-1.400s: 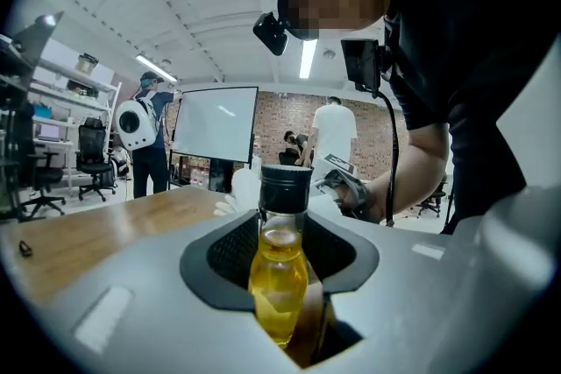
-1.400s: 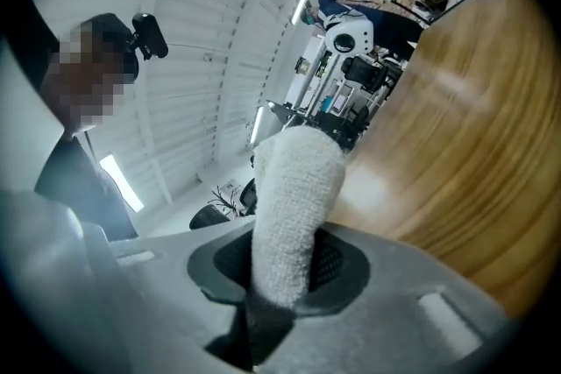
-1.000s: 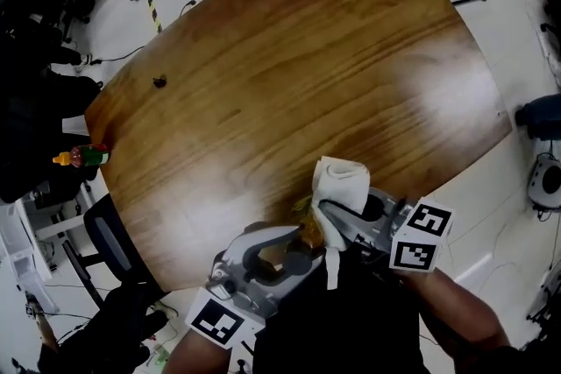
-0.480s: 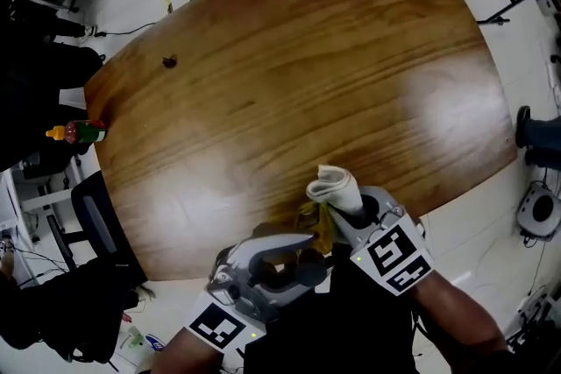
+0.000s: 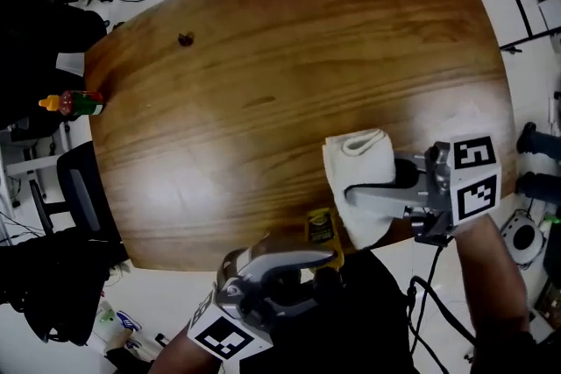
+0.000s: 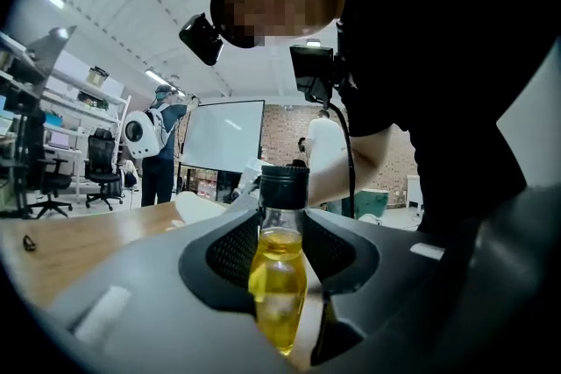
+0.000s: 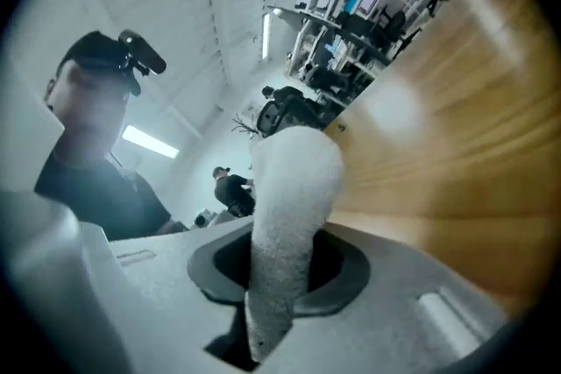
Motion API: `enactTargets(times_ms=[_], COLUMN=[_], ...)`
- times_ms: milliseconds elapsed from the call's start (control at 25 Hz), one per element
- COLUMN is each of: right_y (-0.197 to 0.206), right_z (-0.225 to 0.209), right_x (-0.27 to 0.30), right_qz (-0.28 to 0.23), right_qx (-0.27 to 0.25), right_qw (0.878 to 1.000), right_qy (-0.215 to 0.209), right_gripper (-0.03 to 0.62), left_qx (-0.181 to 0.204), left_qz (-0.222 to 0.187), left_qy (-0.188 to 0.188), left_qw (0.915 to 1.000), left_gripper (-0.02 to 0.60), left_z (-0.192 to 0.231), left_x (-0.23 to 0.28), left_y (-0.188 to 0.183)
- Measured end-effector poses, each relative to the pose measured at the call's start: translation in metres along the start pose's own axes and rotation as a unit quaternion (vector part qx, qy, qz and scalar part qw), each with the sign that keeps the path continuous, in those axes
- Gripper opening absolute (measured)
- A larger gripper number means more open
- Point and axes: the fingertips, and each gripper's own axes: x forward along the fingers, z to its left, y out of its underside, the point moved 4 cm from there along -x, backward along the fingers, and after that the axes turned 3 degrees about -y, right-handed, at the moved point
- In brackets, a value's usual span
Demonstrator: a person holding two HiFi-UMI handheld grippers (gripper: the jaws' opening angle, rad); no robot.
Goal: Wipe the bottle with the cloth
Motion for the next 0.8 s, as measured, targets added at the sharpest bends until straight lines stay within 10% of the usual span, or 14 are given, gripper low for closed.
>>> enactTargets(times_ms=[440,800], right_y=[0.005,0.036], right_z=[0.019,-0.005], right_x=[0.085,0.097], right_qz=[0.193,0.278], right_qx=[-0.010,-0.018], right_qw=[0.972,0.953], right_qy=[-0.132,-0.119], right_gripper=[0.071,0.071], left_qx=[0.006,0.012], left_qz=[-0.012,-0.023], left_qy=[-0.011,-0.017], left_qw=[0.9999,0.9995], left_gripper=[0.163,0.164], left_z=[-0.001,-0.001], left_x=[0.000,0.000], left_y=[-0.001,-0.001])
